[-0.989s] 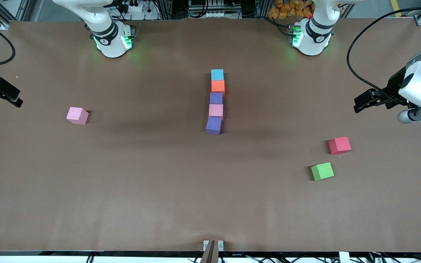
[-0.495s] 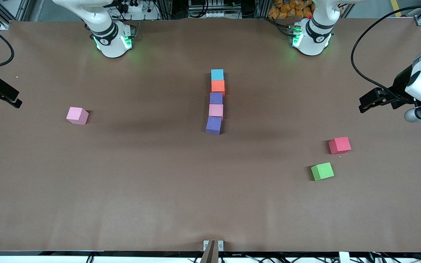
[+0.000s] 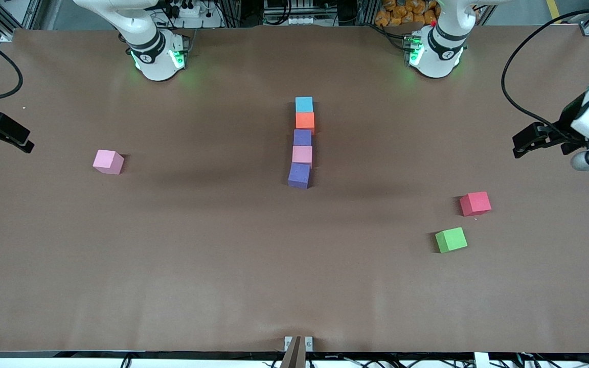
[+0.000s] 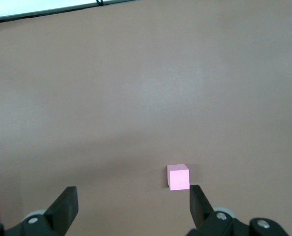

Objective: Arrange blocks into number 1

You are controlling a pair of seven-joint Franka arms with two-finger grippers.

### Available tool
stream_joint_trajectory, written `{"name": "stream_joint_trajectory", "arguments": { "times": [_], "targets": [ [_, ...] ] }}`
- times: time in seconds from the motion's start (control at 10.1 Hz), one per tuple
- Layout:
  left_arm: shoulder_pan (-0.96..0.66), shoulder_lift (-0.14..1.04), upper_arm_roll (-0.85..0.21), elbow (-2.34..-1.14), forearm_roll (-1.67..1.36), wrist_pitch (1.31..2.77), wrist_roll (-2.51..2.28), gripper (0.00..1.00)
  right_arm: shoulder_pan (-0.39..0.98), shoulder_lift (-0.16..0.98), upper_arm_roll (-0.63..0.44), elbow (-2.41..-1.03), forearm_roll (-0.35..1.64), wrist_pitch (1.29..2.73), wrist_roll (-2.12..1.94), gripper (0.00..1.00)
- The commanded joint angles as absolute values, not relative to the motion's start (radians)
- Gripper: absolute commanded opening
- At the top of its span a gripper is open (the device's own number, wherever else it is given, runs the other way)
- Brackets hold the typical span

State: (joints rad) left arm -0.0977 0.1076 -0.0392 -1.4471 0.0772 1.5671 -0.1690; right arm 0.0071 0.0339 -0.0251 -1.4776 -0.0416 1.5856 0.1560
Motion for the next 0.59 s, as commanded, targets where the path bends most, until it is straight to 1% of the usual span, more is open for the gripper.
{"name": "stream_joint_trajectory", "arguments": {
  "times": [0.0, 0.2, 0.49],
  "targets": [
    [-0.166, 0.100, 0.026, -1.440, 0.100, 1.548, -0.147, 1.00, -0.006, 0.034, -0.023, -1.471, -0.043, 1.578, 0.173, 1.00],
    [-0.164, 0.098, 0.018, -1.439, 0.094, 1.546, -0.149, 1.00, -0.005, 0.034, -0.023, -1.471, -0.043, 1.580, 0.175, 1.00],
    [-0.156, 0.097, 0.025, -1.439, 0.003, 1.546, -0.134, 1.00, -0.005, 0.034, -0.023, -1.471, -0.043, 1.578, 0.173, 1.00]
  ]
}}
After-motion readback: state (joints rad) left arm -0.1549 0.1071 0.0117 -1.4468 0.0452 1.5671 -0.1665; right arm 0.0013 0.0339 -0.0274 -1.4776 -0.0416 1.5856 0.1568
